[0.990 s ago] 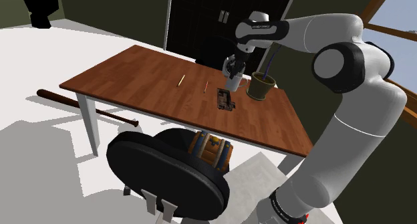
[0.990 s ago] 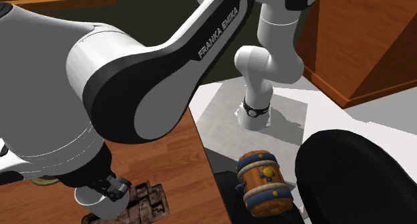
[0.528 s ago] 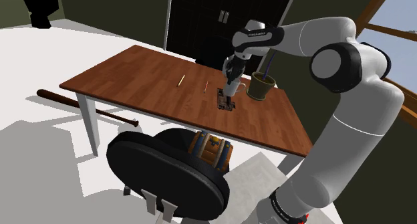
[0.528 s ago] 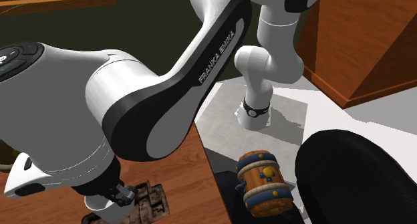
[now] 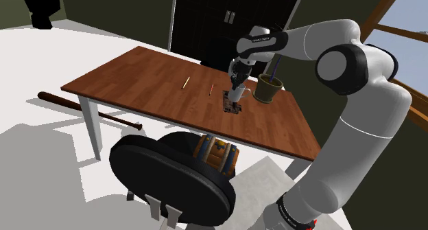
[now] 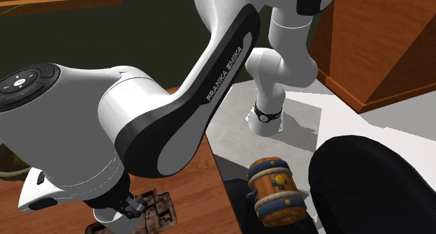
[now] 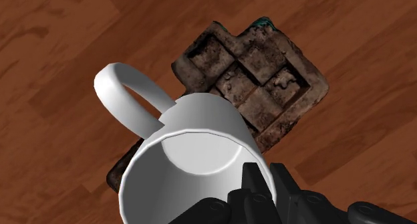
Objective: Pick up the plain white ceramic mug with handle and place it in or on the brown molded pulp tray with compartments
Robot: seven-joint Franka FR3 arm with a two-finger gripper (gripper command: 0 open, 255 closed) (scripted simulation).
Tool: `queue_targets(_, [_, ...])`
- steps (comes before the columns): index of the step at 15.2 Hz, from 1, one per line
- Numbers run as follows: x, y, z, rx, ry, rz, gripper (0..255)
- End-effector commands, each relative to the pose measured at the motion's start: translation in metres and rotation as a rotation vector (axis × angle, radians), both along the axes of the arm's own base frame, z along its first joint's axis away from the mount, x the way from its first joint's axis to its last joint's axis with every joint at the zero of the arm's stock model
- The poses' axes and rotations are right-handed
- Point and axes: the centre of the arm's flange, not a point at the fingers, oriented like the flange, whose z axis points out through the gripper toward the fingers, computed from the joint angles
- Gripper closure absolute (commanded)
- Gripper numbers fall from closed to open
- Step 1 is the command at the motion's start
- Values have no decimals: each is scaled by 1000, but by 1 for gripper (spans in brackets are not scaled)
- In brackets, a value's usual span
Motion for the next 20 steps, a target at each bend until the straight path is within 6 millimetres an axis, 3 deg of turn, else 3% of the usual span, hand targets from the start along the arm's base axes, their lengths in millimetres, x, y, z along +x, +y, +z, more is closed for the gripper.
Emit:
queue_targets(1, [0, 0, 0, 0, 0, 0, 255])
queue_targets(3, [0, 0, 0, 0, 0, 0, 255])
queue_targets(4, [0, 0, 0, 0, 0, 0, 0])
queue_targets(9, [0, 0, 0, 0, 0, 0, 0])
queue_targets(13, [-3, 0, 50, 0, 0, 0, 0])
queue_targets(20, [-3, 0, 50, 0, 0, 0, 0])
